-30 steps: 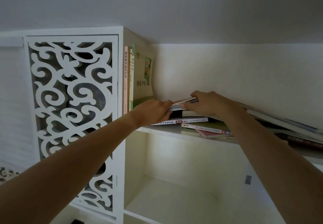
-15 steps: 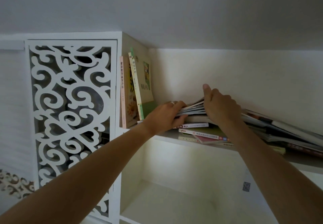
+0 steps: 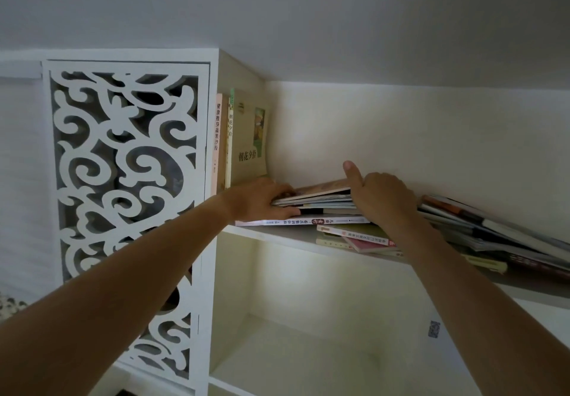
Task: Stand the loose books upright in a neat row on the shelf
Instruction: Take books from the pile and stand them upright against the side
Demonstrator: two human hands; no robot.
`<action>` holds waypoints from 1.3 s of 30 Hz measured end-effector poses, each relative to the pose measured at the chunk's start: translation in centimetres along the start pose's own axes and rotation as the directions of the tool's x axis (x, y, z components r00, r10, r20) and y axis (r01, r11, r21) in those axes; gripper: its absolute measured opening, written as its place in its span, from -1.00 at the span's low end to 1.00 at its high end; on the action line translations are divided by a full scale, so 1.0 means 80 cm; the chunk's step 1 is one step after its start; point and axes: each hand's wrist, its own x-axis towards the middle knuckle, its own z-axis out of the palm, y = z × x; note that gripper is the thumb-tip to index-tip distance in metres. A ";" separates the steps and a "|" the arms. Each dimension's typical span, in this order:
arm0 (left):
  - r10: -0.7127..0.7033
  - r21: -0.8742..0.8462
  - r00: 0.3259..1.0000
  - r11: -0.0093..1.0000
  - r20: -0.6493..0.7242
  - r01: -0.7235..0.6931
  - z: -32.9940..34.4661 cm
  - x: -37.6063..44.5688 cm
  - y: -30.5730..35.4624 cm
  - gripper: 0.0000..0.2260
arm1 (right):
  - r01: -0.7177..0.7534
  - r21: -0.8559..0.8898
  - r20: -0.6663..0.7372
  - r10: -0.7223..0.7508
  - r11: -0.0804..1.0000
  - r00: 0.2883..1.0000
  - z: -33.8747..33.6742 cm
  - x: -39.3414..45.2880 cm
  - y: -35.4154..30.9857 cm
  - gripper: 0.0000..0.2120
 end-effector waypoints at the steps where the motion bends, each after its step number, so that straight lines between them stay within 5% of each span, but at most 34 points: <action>1: 0.076 0.063 0.996 0.995 -0.048 -0.073 -0.002 0.003 0.007 -0.51 | 0.005 -0.008 0.002 -0.005 1.000 1.000 0.001 0.000 -0.001 -0.08; 4: 0.184 0.138 0.980 0.975 -0.079 -0.172 -0.009 0.011 0.023 -0.58 | -0.006 0.006 -0.030 0.006 1.000 1.000 0.004 0.002 -0.003 -0.04; 9: 0.128 0.119 0.989 0.986 -0.075 -0.119 -0.001 0.001 0.022 -0.57 | -0.017 0.119 -0.154 0.035 0.993 0.987 -0.001 0.005 -0.018 -0.10; 16: 0.060 0.243 0.955 0.970 -0.289 0.012 0.009 0.000 0.028 -0.77 | 0.093 0.614 -0.289 0.114 0.784 0.950 -0.023 -0.006 -0.014 -0.18; 22: 0.173 0.240 0.952 0.964 -0.252 -0.112 0.005 -0.001 0.019 -0.73 | 0.111 0.429 -0.216 -0.018 0.897 0.976 -0.024 -0.009 -0.005 -0.23; 25: 0.123 -0.018 0.991 0.992 -0.060 -0.125 -0.005 -0.004 0.005 -0.60 | 0.096 0.339 -0.145 -0.049 0.936 0.988 -0.019 -0.005 0.002 -0.37; 28: 0.047 -0.243 0.996 0.968 -0.076 -0.064 -0.006 -0.010 -0.002 -0.45 | 0.065 0.304 -0.075 -0.044 0.951 0.996 -0.017 0.002 0.010 -0.58; 31: -0.065 -0.395 0.994 0.919 -0.088 0.025 -0.002 0.001 0.021 -0.36 | 0.015 0.380 -0.032 -0.003 0.925 0.999 -0.022 0.008 0.003 -0.53; 39: 0.090 -0.156 0.985 0.981 -0.145 -0.112 -0.022 0.039 0.049 -0.56 | -0.004 0.552 0.045 -0.024 0.834 0.999 -0.049 0.004 -0.036 -0.29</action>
